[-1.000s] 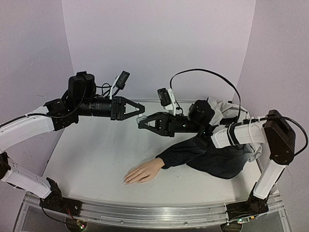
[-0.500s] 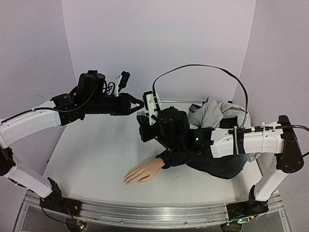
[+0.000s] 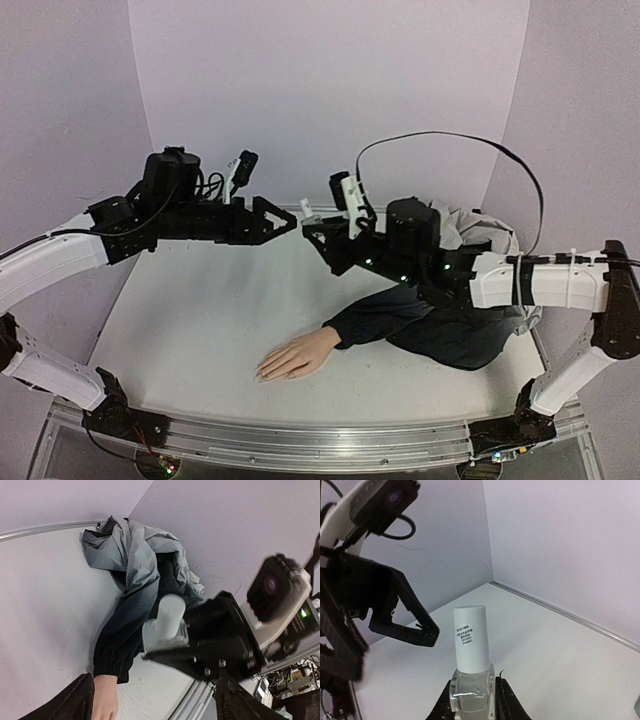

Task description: Paint the nails

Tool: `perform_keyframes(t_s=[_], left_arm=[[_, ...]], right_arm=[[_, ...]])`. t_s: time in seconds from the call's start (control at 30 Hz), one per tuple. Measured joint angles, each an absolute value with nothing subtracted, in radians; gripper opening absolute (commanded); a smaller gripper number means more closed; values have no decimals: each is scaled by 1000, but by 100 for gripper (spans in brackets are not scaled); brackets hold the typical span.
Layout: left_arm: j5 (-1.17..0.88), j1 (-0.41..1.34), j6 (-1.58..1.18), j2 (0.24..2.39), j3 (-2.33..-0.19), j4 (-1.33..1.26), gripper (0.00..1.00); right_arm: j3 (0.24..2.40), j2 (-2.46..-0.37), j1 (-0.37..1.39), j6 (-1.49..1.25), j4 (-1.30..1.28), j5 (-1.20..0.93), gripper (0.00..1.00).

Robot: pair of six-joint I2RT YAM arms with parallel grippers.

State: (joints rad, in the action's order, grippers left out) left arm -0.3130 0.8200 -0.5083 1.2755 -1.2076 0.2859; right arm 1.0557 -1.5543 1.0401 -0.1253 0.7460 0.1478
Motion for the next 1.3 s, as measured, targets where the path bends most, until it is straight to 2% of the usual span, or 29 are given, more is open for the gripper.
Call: perform_keyframes(t_s=[0.13, 0.27, 0.47, 0.67, 1.0, 1.3], left_arm=[[-391, 819, -487, 1196, -1168, 248, 92], [-501, 819, -471, 1161, -1149, 180, 92], [-607, 819, -482, 1166, -1143, 97, 79], [-657, 819, -501, 1173, -1134, 40, 61], [-681, 819, -498, 1200, -1129, 16, 47], [-680, 819, -493, 1229, -1129, 15, 27]], right_arm=[[1001, -1464, 950, -203, 822, -126, 0], [994, -1449, 935, -313, 922, -372, 0], [994, -1502, 939, -464, 1076, -611, 0], [994, -1565, 939, -540, 1132, -683, 0], [994, -1576, 939, -574, 1188, -704, 0], [994, -1605, 939, -573, 1190, -711, 0]])
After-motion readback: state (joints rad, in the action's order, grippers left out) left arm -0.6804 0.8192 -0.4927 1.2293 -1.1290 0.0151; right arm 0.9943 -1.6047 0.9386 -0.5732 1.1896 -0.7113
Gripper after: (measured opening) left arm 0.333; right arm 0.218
